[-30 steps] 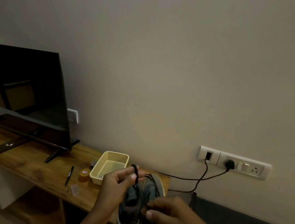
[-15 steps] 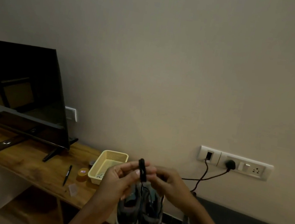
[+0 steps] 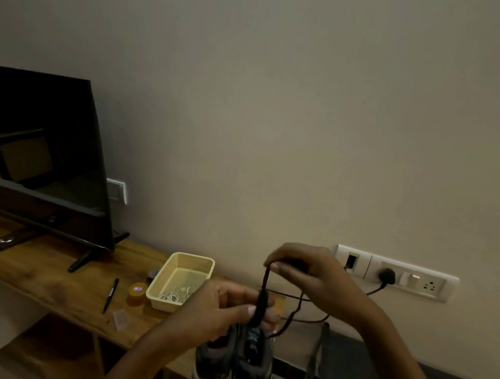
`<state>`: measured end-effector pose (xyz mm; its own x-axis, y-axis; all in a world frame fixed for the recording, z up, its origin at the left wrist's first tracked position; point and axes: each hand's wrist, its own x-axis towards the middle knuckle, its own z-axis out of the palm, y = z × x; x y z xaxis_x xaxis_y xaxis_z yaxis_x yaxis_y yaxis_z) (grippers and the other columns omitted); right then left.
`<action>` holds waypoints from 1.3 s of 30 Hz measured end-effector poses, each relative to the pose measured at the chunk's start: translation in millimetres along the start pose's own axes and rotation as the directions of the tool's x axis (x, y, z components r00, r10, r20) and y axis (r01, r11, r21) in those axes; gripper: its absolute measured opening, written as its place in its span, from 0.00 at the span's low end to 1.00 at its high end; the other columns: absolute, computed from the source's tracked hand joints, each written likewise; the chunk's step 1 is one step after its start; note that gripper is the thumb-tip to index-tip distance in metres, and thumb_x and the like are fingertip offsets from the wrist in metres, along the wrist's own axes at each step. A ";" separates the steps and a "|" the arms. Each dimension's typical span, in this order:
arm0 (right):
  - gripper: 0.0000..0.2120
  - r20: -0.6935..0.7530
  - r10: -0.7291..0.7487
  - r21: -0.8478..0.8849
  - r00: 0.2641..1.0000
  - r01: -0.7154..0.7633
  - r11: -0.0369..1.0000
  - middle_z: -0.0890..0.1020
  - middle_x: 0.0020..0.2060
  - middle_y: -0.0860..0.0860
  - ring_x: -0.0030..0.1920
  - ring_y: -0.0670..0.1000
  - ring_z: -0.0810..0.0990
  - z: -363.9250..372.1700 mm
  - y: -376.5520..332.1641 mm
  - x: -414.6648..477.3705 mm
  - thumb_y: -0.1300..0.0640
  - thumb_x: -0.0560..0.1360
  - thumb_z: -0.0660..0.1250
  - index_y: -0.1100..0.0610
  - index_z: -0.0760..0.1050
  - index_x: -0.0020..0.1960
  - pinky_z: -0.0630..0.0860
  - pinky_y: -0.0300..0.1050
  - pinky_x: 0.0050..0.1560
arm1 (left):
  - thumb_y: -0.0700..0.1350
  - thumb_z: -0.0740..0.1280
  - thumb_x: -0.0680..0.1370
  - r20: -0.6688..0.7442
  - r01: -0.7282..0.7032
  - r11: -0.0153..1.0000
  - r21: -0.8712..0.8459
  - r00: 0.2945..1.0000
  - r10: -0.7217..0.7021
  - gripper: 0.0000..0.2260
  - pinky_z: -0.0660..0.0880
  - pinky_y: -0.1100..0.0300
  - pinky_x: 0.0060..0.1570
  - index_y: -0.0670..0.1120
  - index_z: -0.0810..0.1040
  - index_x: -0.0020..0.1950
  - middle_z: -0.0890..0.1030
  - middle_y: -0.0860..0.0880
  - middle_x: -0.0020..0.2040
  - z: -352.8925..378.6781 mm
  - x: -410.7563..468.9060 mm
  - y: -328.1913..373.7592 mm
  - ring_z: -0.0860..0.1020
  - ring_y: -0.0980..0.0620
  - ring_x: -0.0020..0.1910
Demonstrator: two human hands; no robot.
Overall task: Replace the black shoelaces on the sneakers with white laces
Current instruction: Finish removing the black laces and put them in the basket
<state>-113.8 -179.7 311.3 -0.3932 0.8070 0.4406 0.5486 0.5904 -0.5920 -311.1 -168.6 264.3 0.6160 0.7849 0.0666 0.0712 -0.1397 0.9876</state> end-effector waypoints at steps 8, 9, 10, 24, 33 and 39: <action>0.09 0.036 0.184 0.369 0.982 -0.184 0.911 0.75 0.29 0.45 0.29 0.42 0.69 50.1 22.1 -14.6 0.52 0.77 0.60 0.49 0.79 0.49 0.66 0.36 0.31 | 0.39 0.64 0.73 -0.264 -0.216 0.939 -0.267 0.954 0.144 0.13 0.63 0.72 0.21 0.41 0.79 0.55 0.84 0.42 0.50 -2.6 6.7 15.0 0.83 0.54 0.40; 0.09 0.059 0.210 0.367 0.976 -0.217 0.904 0.75 0.28 0.44 0.29 0.41 0.70 57.1 20.6 -19.5 0.54 0.78 0.60 0.49 0.79 0.48 0.66 0.37 0.32 | 0.38 0.64 0.74 -0.302 -0.225 0.945 -0.237 0.942 0.149 0.12 0.63 0.71 0.21 0.41 0.79 0.56 0.84 0.44 0.51 -3.0 9.4 12.0 0.83 0.52 0.46; 0.09 0.077 0.216 0.348 0.973 -0.230 0.909 0.75 0.29 0.43 0.30 0.40 0.70 61.8 18.0 -23.6 0.55 0.79 0.59 0.49 0.78 0.48 0.67 0.37 0.33 | 0.36 0.63 0.76 -0.343 -0.229 0.948 -0.221 0.928 0.144 0.11 0.63 0.71 0.21 0.40 0.78 0.57 0.84 0.44 0.51 -3.1 11.4 10.7 0.83 0.51 0.48; 0.07 -0.044 0.019 0.085 0.999 -0.015 0.996 0.81 0.36 0.45 0.33 0.42 0.77 -3.3 10.7 17.8 0.59 0.75 0.66 0.57 0.80 0.50 0.75 0.36 0.34 | 0.40 0.64 0.75 0.000 -0.049 0.987 -0.151 0.999 0.050 0.11 0.68 0.72 0.25 0.40 0.79 0.56 0.84 0.44 0.48 -9.4 7.9 13.9 0.82 0.55 0.43; 0.08 0.157 0.188 0.130 0.970 -0.209 0.969 0.75 0.32 0.44 0.33 0.41 0.72 63.8 28.6 -25.6 0.55 0.79 0.61 0.52 0.78 0.46 0.69 0.37 0.36 | 0.32 0.60 0.78 -0.447 -0.171 0.974 -0.148 0.890 0.088 0.10 0.70 0.73 0.28 0.37 0.78 0.56 0.85 0.45 0.47 -8.8 32.8 -6.6 0.83 0.55 0.45; 0.07 0.057 0.013 -0.232 0.998 0.001 0.973 0.76 0.39 0.39 0.39 0.42 0.76 16.9 0.8 2.9 0.58 0.77 0.64 0.50 0.78 0.52 0.76 0.38 0.43 | 0.33 0.64 0.77 -0.284 -0.107 0.987 0.123 0.949 0.139 0.10 0.77 0.63 0.50 0.42 0.81 0.55 0.85 0.52 0.44 -8.9 33.0 -16.7 0.83 0.52 0.50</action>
<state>-127.1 -176.8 300.7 -0.4274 0.8136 0.3941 0.7044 0.5730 -0.4189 -299.0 -135.0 251.3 0.3718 0.8967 0.2404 0.1008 -0.2964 0.9497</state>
